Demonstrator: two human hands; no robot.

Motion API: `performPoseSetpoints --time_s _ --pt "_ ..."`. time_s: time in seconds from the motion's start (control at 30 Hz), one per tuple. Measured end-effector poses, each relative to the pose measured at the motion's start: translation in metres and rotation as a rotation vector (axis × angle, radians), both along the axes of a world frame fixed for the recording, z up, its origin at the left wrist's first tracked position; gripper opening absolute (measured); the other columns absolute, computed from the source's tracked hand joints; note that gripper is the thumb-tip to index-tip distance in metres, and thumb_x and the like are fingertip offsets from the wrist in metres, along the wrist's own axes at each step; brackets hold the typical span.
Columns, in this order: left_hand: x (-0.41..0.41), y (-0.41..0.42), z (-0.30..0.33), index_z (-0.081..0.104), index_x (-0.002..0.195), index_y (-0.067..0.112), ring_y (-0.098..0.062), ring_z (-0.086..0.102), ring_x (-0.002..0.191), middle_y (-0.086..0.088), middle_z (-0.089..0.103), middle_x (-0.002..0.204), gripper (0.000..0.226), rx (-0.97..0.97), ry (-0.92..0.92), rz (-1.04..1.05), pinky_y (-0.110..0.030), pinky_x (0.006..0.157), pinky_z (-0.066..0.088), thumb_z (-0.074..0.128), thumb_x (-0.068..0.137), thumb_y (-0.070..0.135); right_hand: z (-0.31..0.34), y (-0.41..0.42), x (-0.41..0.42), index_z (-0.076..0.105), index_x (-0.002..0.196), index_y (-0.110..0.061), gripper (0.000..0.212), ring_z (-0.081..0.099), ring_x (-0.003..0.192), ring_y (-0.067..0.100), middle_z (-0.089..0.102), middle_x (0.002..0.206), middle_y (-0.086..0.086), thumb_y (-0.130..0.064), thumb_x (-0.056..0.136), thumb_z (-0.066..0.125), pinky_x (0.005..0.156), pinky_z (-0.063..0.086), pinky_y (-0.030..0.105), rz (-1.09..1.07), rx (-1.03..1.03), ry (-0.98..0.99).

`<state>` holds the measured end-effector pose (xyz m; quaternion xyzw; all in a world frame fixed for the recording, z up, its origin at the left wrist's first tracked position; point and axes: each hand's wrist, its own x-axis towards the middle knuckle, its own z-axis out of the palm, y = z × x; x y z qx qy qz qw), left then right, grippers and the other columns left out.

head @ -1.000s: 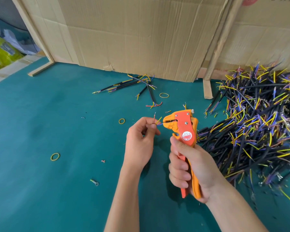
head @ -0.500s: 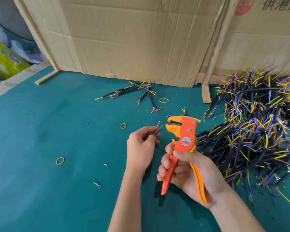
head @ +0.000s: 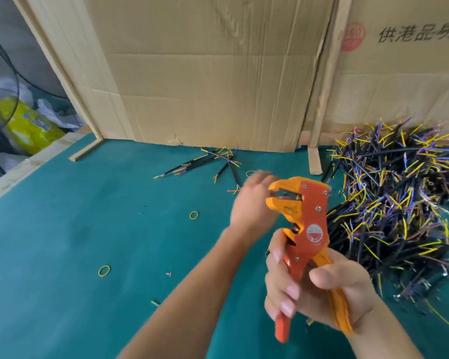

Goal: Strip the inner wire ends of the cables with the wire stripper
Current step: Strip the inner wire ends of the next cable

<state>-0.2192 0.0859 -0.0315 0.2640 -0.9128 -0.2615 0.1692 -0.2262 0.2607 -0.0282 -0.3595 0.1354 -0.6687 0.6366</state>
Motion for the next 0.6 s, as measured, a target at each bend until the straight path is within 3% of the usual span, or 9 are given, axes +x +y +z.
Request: performPoseSetpoints --time_s 0.07,0.13,0.2,0.27,0.33,0.47,0.6 --pt "-0.009 -0.027 0.002 0.051 0.142 0.011 -0.035 0.034 0.141 -0.019 0.046 0.143 0.042 -0.198 -0.108 0.017 -0.036 0.111 0.037 0.055 0.101 0.018 0.000 0.002 -0.004 0.047 0.121 0.001 0.034 0.061 0.082 0.033 0.056 0.088 0.017 -0.007 0.092 0.063 0.085 0.046 0.051 -0.015 0.003 -0.015" --pt "-0.008 -0.050 -0.005 0.051 0.140 0.015 -0.036 0.027 0.144 -0.018 0.042 0.143 0.040 -0.200 -0.303 0.083 -0.046 0.113 0.034 0.038 0.107 0.034 -0.005 0.001 -0.004 0.048 0.121 0.001 0.034 0.061 0.081 0.033 0.056 0.086 0.017 -0.007 0.092 0.064 0.085 0.046 0.050 -0.035 0.015 -0.021" --pt "-0.003 -0.060 -0.009 0.054 0.133 0.012 -0.034 0.035 0.140 -0.015 0.047 0.139 0.041 -0.207 -0.373 0.095 -0.047 0.106 0.039 0.036 0.107 0.037 -0.008 -0.002 -0.003 0.048 0.122 0.002 0.035 0.061 0.080 0.033 0.057 0.086 0.017 -0.007 0.092 0.064 0.084 0.047 0.050 -0.023 0.044 -0.027" --pt "0.002 -0.063 -0.009 0.063 0.113 0.006 -0.037 0.054 0.120 -0.015 0.059 0.124 0.034 -0.235 -0.338 0.149 -0.042 0.088 0.046 0.046 0.102 0.033 -0.010 -0.005 0.000 0.049 0.123 0.002 0.036 0.062 0.080 0.033 0.058 0.086 0.017 -0.007 0.092 0.064 0.084 0.047 0.049 -0.008 0.070 -0.005" --pt "0.006 -0.069 -0.008 0.066 0.100 0.004 -0.039 0.060 0.104 -0.016 0.065 0.113 0.028 -0.255 -0.291 0.218 -0.038 0.076 0.044 0.049 0.097 0.027 -0.012 -0.007 0.002 0.049 0.123 0.002 0.037 0.062 0.079 0.032 0.059 0.086 0.016 -0.008 0.091 0.064 0.085 0.047 0.049 0.005 0.082 0.027" --pt "0.031 -0.074 -0.005 0.069 0.097 0.002 -0.038 0.059 0.104 -0.016 0.064 0.109 0.034 -0.333 -0.265 0.264 -0.038 0.081 0.045 0.045 0.098 0.027 -0.016 -0.010 0.003 0.050 0.124 0.003 0.037 0.062 0.079 0.033 0.059 0.086 0.017 -0.008 0.092 0.064 0.084 0.046 0.049 -0.007 0.104 0.013" --pt "0.072 -0.071 -0.013 0.071 0.098 0.008 -0.038 0.062 0.099 -0.011 0.064 0.110 0.026 -0.372 -0.288 0.295 -0.041 0.083 0.052 0.047 0.093 0.016 -0.017 -0.011 0.001 0.050 0.125 0.003 0.037 0.061 0.079 0.033 0.056 0.086 0.018 -0.007 0.092 0.064 0.083 0.046 0.050 -0.036 0.115 -0.018"
